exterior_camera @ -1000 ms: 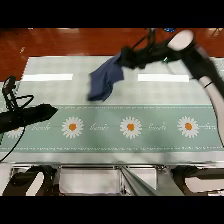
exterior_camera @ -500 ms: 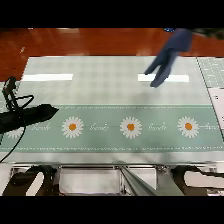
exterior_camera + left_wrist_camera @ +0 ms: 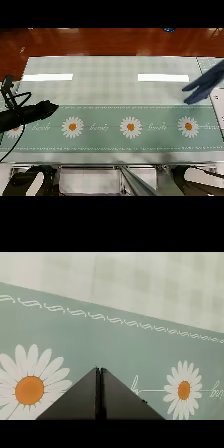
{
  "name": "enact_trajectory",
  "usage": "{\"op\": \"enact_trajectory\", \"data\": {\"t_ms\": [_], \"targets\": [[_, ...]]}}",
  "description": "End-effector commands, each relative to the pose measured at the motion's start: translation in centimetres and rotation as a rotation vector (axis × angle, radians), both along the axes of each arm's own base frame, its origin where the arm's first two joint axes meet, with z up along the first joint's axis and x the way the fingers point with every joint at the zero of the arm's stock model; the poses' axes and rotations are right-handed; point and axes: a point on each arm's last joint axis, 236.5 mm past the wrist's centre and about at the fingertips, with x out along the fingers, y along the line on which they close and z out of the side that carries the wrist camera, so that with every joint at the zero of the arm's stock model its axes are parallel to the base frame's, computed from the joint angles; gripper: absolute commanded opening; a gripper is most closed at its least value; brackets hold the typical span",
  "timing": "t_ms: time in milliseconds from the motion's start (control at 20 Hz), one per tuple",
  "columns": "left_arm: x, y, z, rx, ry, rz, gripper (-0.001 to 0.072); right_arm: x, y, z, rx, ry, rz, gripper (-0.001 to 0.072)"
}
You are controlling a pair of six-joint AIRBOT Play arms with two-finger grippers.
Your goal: Fold the shirts.
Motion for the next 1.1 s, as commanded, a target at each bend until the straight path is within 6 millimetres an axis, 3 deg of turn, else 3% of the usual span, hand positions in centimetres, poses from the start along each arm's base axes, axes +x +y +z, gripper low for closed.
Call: {"op": "enact_trajectory", "data": {"t_ms": [0,200,350,600,650,700,750,800,900,1000,1050], "targets": [[0.3,-0.1,0.4,-0.015,-0.015,0.010,0.0017,-5.1,-4.0,-2.3,-0.066,0.174,-0.158,0.0029],[0.4,0.0,0.4,-0.015,-0.019,0.013,0.0017,-11.2,-6.9,-5.1,-0.081,0.319,-0.315,0.0029],[0.9,0.2,0.7,-0.013,-0.039,0.027,0.0017,-18.2,-7.9,-8.7,-0.073,0.474,-0.454,0.0029],[1.7,0.7,1.2,-0.007,-0.077,0.051,0.0017,-32.7,-6.6,-15.1,-0.035,0.803,-0.659,0.0030],[1.8,0.7,1.3,0.015,-0.098,0.034,0.0017,-34.9,-6.0,-16.2,-0.027,0.837,-0.728,0.0031],[2.0,0.8,1.4,0.030,-0.113,0.023,0.0017,-36.2,-5.6,-17.3,-0.016,0.837,-0.795,0.0089],[2.0,0.8,1.4,0.033,-0.117,0.023,0.0017,-36.8,-5.1,-18.2,-0.009,0.837,-0.819,0.0290],[2.1,0.9,1.5,0.038,-0.123,0.021,0.0017,-37.0,-4.4,-19.1,0.003,0.856,-0.798,0.0409],[2.5,1.1,1.5,0.053,-0.137,0.016,0.0017,-36.6,-4.7,-19.5,-0.026,0.855,-0.765,0.0409],[3.9,1.8,2.0,0.078,-0.187,0.039,0.0017,-33.5,-7.0,-18.6,-0.124,0.732,-0.717,0.0381],[4.9,2.2,3.0,0.093,-0.223,0.049,0.0017,-30.1,-8.3,-17.6,-0.168,0.612,-0.654,0.0212]]}}
